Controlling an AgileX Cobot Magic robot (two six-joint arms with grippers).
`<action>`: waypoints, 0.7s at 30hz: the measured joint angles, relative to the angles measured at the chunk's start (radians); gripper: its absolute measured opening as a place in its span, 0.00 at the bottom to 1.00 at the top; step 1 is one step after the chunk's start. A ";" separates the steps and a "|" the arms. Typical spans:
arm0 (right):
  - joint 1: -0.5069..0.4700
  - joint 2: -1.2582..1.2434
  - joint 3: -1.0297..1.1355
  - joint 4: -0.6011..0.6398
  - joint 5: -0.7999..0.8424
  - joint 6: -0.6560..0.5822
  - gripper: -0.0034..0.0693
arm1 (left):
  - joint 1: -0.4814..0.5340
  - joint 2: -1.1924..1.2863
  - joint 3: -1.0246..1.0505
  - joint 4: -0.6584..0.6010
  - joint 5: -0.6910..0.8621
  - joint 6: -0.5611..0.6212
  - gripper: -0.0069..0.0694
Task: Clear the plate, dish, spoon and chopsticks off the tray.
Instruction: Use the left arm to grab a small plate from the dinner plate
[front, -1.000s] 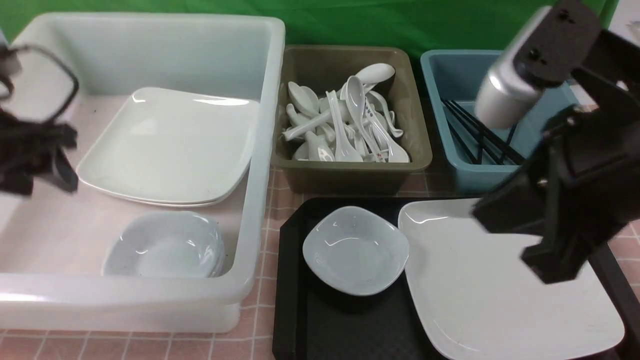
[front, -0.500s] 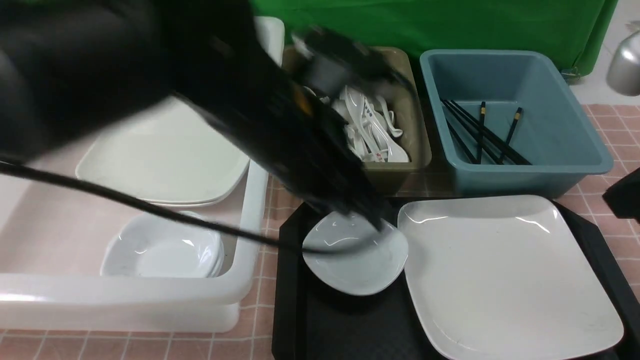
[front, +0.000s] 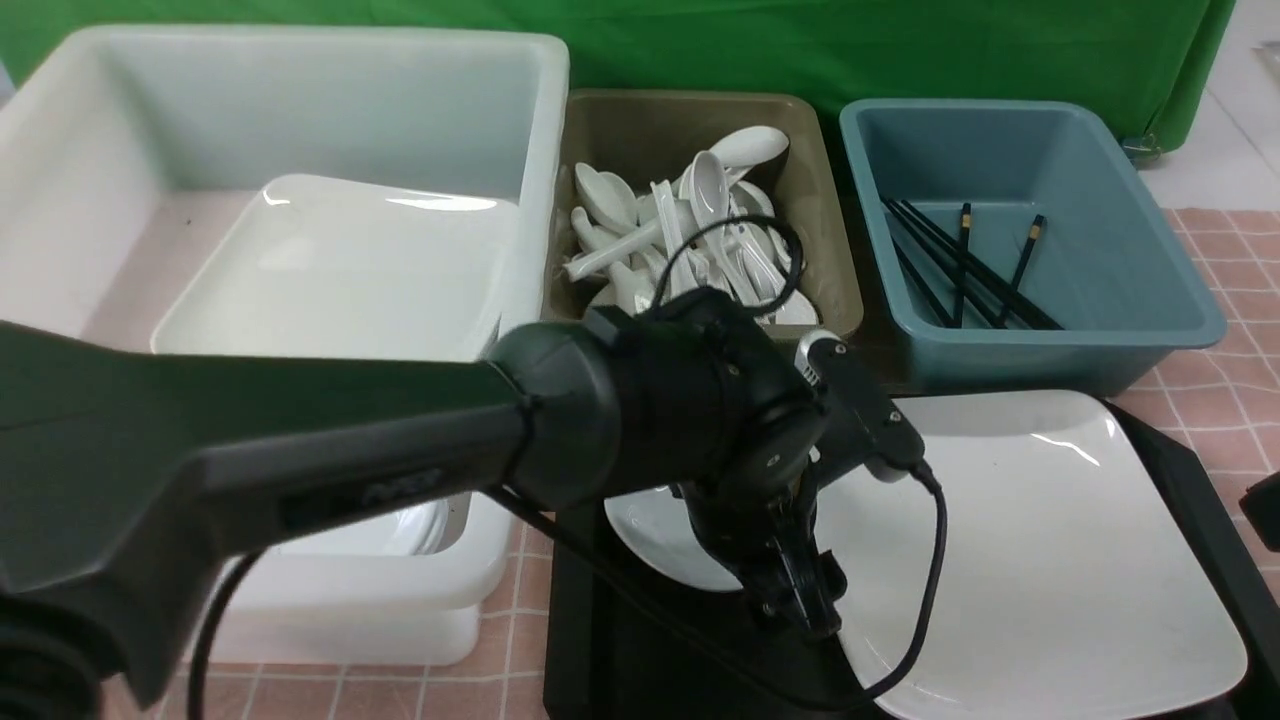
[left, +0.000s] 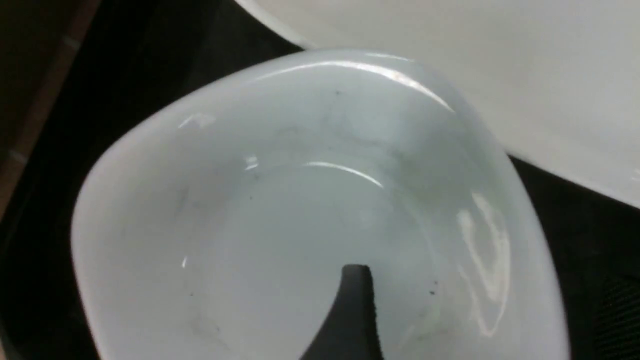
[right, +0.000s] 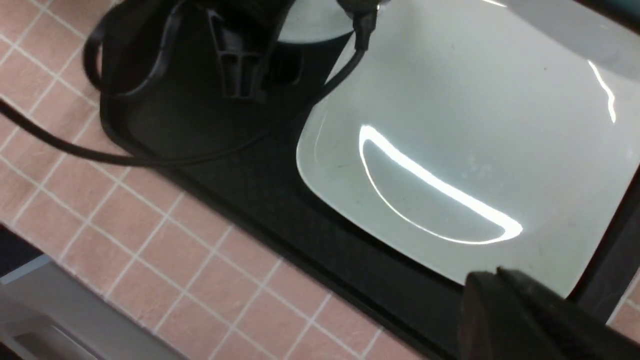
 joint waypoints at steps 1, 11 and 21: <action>0.000 -0.001 0.001 0.001 -0.001 -0.002 0.09 | 0.000 0.010 0.000 0.006 -0.001 -0.001 0.84; 0.000 -0.001 -0.003 0.068 -0.024 -0.041 0.09 | 0.000 0.039 -0.006 0.026 0.012 -0.030 0.33; 0.000 -0.001 -0.194 0.162 -0.014 -0.062 0.09 | 0.000 -0.023 -0.155 -0.037 0.197 -0.025 0.12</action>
